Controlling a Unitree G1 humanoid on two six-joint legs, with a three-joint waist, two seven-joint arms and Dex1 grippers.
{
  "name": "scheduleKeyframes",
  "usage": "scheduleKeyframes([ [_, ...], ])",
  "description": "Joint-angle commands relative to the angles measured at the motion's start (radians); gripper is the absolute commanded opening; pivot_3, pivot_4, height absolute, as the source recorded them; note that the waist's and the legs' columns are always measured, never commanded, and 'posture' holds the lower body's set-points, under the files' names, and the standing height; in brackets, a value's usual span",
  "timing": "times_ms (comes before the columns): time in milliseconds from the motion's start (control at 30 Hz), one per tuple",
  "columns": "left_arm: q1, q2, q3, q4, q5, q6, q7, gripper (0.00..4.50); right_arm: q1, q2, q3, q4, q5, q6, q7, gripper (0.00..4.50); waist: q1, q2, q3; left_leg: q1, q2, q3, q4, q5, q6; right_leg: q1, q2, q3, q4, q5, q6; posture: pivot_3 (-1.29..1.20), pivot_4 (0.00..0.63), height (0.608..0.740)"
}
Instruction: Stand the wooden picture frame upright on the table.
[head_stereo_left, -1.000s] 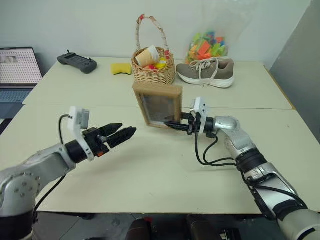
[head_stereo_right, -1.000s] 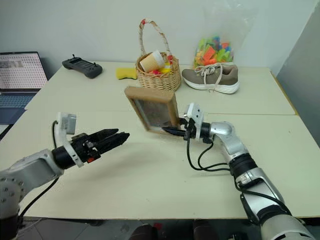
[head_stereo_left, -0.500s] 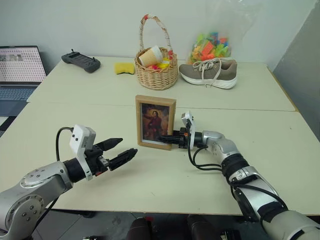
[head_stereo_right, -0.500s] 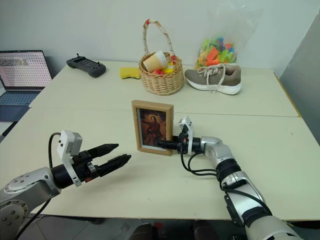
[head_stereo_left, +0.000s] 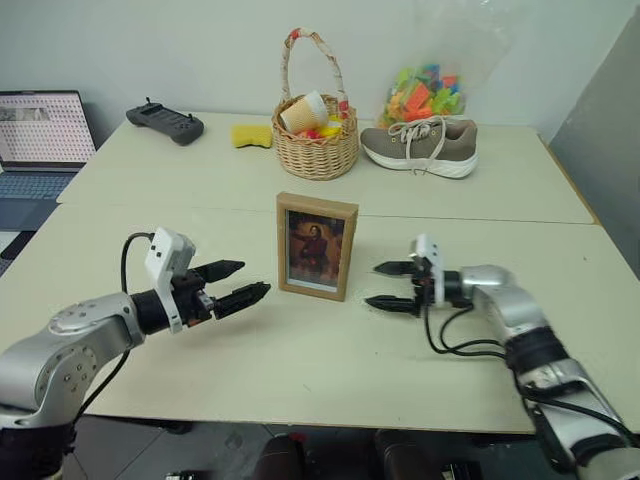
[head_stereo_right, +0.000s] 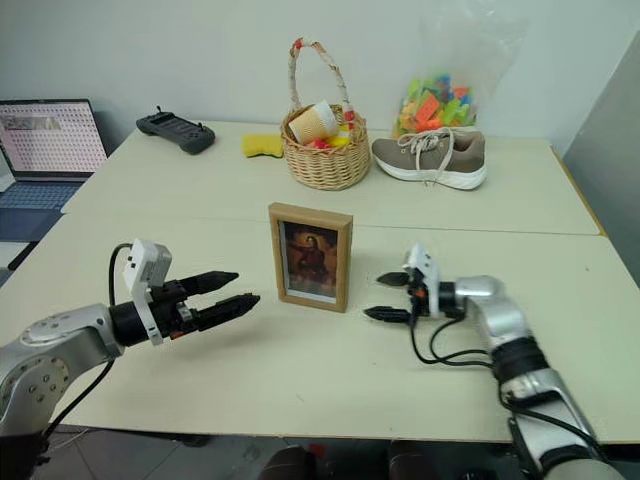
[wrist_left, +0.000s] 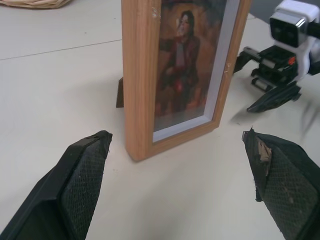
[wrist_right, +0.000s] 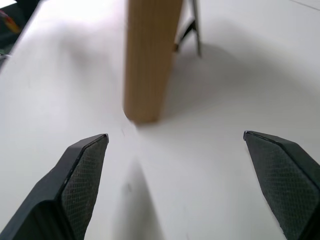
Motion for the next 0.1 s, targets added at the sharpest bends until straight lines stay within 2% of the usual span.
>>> scheduleKeyframes([
  [33,-0.107,0.082,-0.013,0.121,0.070,-0.032,-0.121,4.50,0.003,-0.145,-0.143,-0.297,0.141,0.210,0.011,4.46,-0.001,0.003,0.003,-0.001,0.000,0.000,0.000,0.000,0.000,-0.001,0.000,0.000,0.000,0.000,0.000,0.00,0.150,0.740],
  [100,-0.158,0.100,-0.031,0.179,0.101,-0.051,-0.164,4.50,-0.001,-0.174,-0.176,-0.366,0.184,0.284,-0.012,4.46,-0.004,0.003,0.003,0.001,0.000,0.001,0.000,0.000,0.000,0.000,0.001,0.000,0.001,0.000,0.000,0.00,0.150,0.740],
])
